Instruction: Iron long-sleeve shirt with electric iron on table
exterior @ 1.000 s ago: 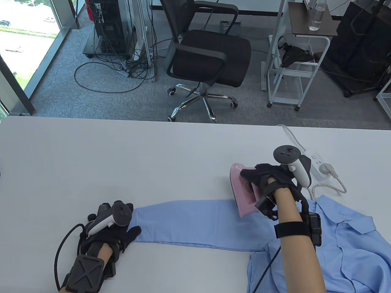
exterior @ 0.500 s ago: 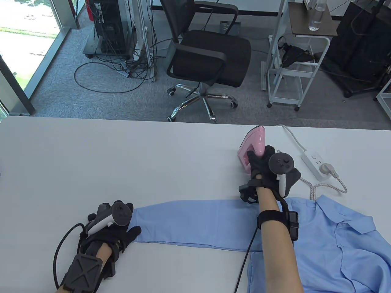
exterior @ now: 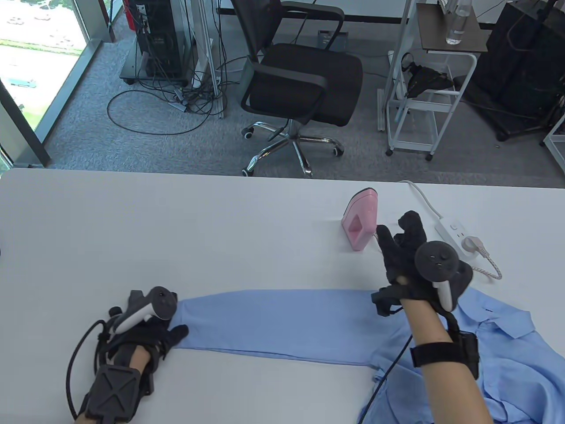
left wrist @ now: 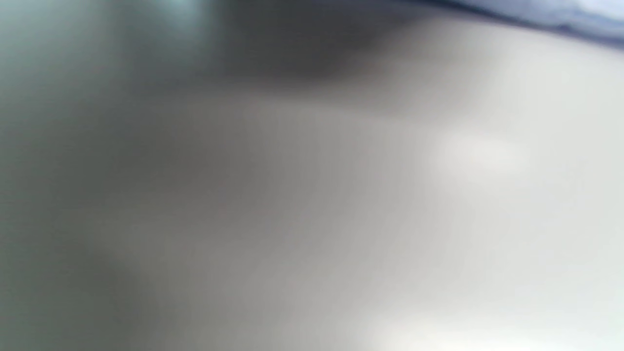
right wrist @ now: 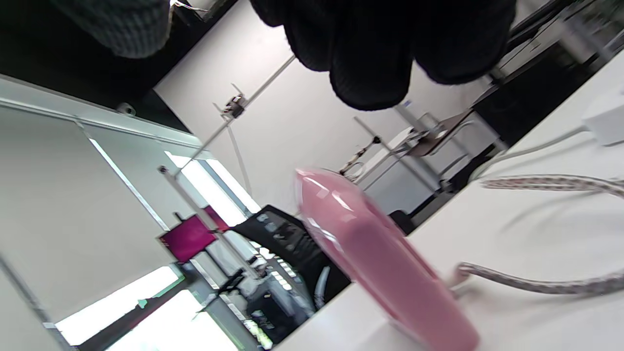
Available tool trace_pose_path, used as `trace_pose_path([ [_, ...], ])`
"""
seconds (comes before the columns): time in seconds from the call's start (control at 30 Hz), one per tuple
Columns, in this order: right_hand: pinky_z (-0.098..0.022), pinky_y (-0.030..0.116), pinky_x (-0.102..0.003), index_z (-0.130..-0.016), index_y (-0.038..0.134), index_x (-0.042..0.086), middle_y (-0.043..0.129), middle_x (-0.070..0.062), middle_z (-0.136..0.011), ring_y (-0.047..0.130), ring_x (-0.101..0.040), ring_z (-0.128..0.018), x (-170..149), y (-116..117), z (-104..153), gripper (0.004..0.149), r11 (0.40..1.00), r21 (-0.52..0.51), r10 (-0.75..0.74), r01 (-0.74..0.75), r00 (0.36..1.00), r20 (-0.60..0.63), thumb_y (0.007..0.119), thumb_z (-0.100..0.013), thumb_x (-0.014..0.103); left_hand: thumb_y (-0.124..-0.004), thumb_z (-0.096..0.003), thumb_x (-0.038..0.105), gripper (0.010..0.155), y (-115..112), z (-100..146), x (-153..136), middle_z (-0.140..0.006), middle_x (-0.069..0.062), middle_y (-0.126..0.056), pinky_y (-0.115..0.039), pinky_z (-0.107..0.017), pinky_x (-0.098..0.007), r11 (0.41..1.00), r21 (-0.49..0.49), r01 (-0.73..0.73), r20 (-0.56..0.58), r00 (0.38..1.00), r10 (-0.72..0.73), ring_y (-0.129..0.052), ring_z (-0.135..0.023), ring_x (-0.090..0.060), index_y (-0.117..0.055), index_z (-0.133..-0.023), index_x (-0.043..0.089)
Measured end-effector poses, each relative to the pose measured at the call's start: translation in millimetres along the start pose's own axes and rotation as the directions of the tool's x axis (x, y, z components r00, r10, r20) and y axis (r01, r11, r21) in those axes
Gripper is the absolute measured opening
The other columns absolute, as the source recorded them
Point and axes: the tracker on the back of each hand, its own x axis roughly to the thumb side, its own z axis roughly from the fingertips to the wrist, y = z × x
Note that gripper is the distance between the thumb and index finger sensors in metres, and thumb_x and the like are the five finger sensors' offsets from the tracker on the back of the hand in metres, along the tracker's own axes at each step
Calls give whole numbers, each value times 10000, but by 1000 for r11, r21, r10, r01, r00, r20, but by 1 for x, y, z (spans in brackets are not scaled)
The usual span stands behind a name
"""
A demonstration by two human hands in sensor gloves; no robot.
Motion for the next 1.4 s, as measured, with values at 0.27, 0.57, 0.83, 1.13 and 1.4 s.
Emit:
trace_pose_path([
  [0.27,-568,763,-594,-1100,416,126,656,-165,-1085,845,-442,-814,33,-76,70,756,995,60,-93,83,978,188,638,-569,618,-566,-471,596,883,40,34,3,-1127,-211,-31,-126,-627,-816,899,372,-230,149,971,187,-141,-1019,-593,-97,-1098,188],
  [0.57,-566,740,-641,-1104,440,116,626,-209,-1102,821,-493,-831,-15,-29,66,759,988,135,62,-74,994,93,648,-567,611,-589,-292,779,1102,-85,113,242,-1123,-184,41,-238,-634,-869,931,215,294,645,673,-362,-194,-1020,-662,16,-1071,287],
  [0.83,-602,687,-681,-1113,431,128,588,-217,-1127,765,-528,-879,-60,-47,70,766,980,140,153,-145,987,-56,657,-562,608,-559,-305,768,998,-41,51,181,-1148,-110,15,-176,-656,-825,932,161,324,397,843,-362,-132,-1031,-610,-26,-1060,391],
  [1.13,-719,474,-749,-1124,454,309,445,-166,-1204,496,-555,-1037,-105,-73,18,598,985,72,170,-156,950,-260,688,-607,494,-607,-292,751,1087,-53,56,148,-1071,-141,142,-143,-647,-825,934,68,351,511,792,-334,-6,-967,-632,70,-1021,313],
  [1.4,-790,271,-757,-1108,402,423,242,-36,-1257,252,-508,-1118,-131,-39,-70,565,866,265,499,-425,771,-395,700,-630,375,-621,-277,760,1120,-68,65,143,-1055,-131,172,-106,-632,-823,954,65,292,565,778,-277,58,-935,-616,86,-1021,312],
])
